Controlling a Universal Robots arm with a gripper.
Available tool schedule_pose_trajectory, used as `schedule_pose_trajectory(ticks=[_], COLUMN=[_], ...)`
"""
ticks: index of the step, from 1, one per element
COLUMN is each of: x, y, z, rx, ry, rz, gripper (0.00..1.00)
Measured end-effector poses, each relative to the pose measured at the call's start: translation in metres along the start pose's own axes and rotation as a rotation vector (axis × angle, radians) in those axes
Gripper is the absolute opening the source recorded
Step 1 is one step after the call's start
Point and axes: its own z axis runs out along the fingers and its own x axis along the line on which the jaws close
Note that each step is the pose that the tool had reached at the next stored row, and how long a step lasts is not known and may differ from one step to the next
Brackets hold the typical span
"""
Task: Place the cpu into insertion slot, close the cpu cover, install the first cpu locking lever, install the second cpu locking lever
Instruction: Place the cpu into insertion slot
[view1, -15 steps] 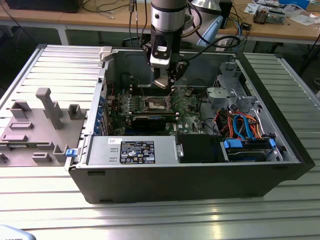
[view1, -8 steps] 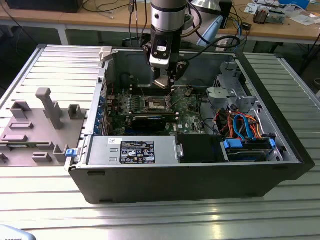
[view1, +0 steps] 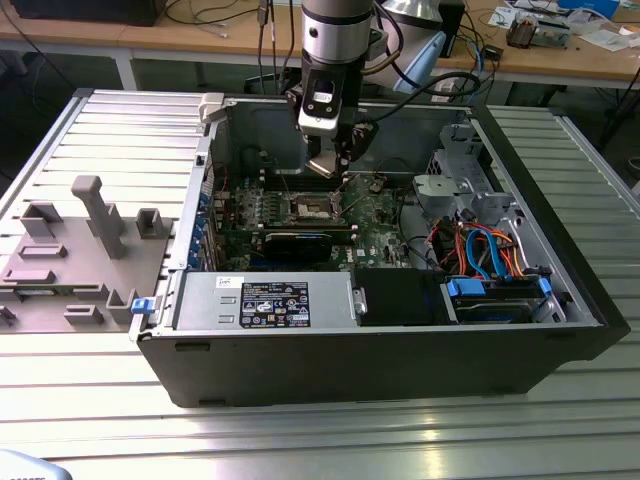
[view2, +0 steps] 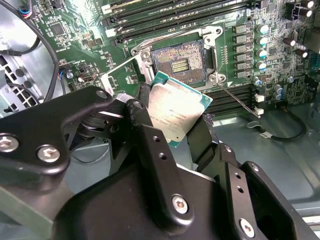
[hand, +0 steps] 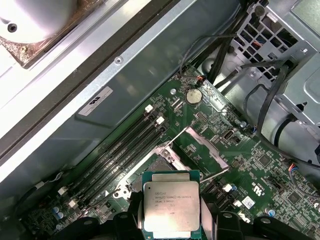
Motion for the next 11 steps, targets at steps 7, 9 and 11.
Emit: schedule_pose_trajectory(ticks=[7,9,11], x=[0.0,0.0,0.0], y=[0.0,0.0,0.0], z=[0.0001,0.0001,0.0], rx=[-0.0002,-0.0002,-0.0001], ry=[-0.0008,-0.0009,-0.0012], rz=[0.009,0.011,0.013], gripper=[0.55,0.55,0.55])
